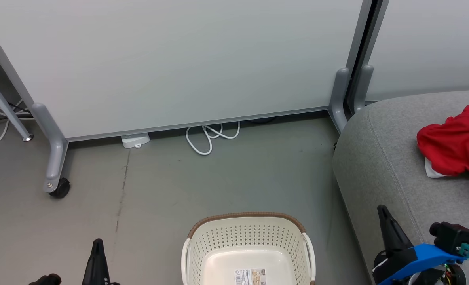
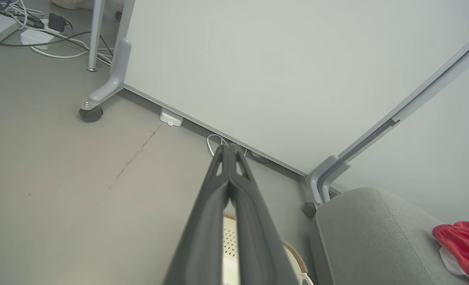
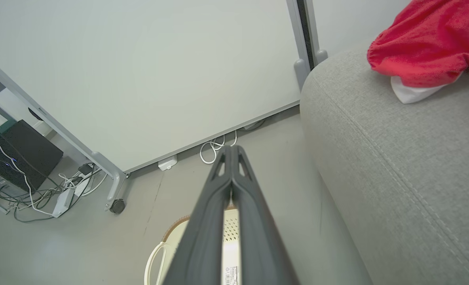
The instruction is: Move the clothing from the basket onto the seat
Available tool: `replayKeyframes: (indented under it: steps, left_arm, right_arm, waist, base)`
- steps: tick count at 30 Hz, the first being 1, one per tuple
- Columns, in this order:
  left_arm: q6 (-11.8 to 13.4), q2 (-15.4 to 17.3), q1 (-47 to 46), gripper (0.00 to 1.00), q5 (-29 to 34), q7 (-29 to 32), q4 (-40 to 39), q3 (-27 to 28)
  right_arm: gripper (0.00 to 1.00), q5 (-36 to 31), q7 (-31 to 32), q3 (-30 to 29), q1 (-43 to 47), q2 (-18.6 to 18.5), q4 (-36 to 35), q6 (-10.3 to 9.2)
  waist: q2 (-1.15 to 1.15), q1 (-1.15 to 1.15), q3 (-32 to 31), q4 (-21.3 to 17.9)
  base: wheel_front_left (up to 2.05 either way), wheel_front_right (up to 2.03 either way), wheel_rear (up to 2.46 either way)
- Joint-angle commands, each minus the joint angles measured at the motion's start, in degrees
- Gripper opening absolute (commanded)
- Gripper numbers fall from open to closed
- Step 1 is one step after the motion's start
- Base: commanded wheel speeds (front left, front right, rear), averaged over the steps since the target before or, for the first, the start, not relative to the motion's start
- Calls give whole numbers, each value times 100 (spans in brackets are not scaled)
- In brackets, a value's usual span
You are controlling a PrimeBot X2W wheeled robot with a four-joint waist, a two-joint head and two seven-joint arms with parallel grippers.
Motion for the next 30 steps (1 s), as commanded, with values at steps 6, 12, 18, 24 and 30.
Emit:
replayKeyframes:
  steps: [6,12,18,24,30]
  left_arm:
    - [-4,57,-285,0,-677,176,-120,53]
    - [-5,63,-393,0,-1227,328,-136,83]
    - [-6,67,-477,0,-1666,447,-146,107]
    - [-7,70,-538,0,-2009,542,-155,126]
    - [-8,73,-630,0,-2460,672,-166,148]
  right_arm:
    - [0,792,121,-47,-144,-25,-144,0]
    - [0,1431,215,-77,-167,-29,-177,0]
    - [0,1940,289,-101,-185,-31,-204,0]
    - [0,2341,350,-121,-196,-34,-223,0]
    - [0,2867,431,-146,-213,-37,-248,0]
  waist:
    - [0,-1,6,-4]
    - [0,-1,11,-8]
    - [0,-1,16,-12]
    - [0,-1,20,-14]
    - [0,-1,26,-19]
  base:
    - [0,0,0]
    - [0,0,0]
    - [0,0,0]
    - [0,0,0]
    - [0,0,0]
